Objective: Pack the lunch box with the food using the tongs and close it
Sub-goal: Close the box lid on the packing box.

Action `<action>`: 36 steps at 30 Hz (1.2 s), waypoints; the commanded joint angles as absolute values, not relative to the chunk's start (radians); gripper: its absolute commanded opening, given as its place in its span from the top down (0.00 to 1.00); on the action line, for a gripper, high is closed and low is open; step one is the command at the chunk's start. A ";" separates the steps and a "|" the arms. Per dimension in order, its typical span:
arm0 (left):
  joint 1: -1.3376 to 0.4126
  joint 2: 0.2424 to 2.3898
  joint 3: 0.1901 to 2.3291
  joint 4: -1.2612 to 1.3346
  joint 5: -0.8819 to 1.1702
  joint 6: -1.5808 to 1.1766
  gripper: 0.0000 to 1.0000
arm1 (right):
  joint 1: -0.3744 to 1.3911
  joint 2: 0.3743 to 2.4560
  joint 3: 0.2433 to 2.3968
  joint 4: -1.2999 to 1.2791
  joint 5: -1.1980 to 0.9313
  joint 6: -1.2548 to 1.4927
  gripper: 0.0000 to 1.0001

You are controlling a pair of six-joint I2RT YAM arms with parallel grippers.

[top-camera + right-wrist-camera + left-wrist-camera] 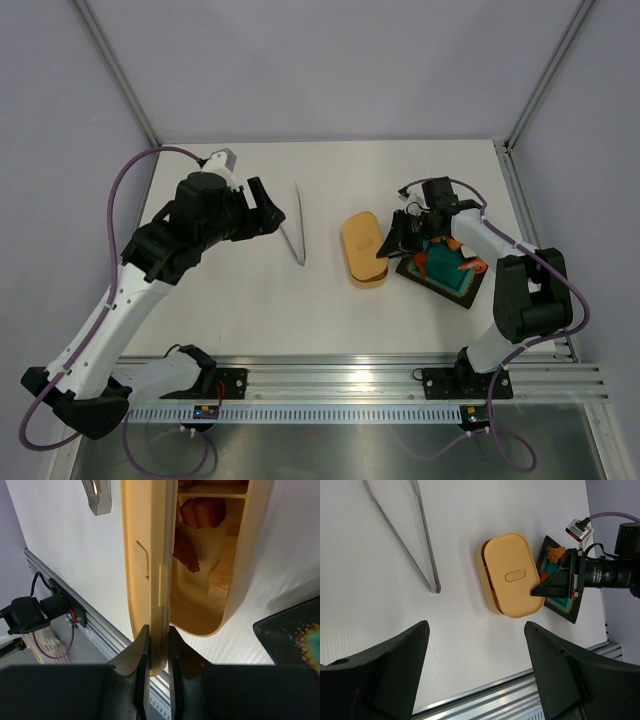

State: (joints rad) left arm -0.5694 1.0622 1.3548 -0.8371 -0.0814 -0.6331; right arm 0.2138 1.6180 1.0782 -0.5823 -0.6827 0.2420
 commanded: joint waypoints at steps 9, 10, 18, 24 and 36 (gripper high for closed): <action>-0.569 1.063 1.359 -0.807 -0.098 -0.626 0.19 | 0.202 1.637 1.043 -0.512 -0.727 0.236 1.00; -0.569 1.065 1.358 -0.807 -0.098 -0.626 0.19 | 0.202 1.640 1.040 -0.509 -0.727 0.235 1.00; -0.569 1.078 1.358 -0.799 -0.092 -0.627 0.19 | 0.204 1.677 1.029 -0.485 -0.729 0.244 1.00; -0.569 1.080 1.355 -0.801 -0.094 -0.626 0.19 | 0.202 1.693 1.038 -0.489 -0.713 0.252 0.86; -0.569 1.091 1.351 -0.793 -0.095 -0.623 0.19 | 0.204 1.657 1.084 -0.566 -0.621 0.258 0.31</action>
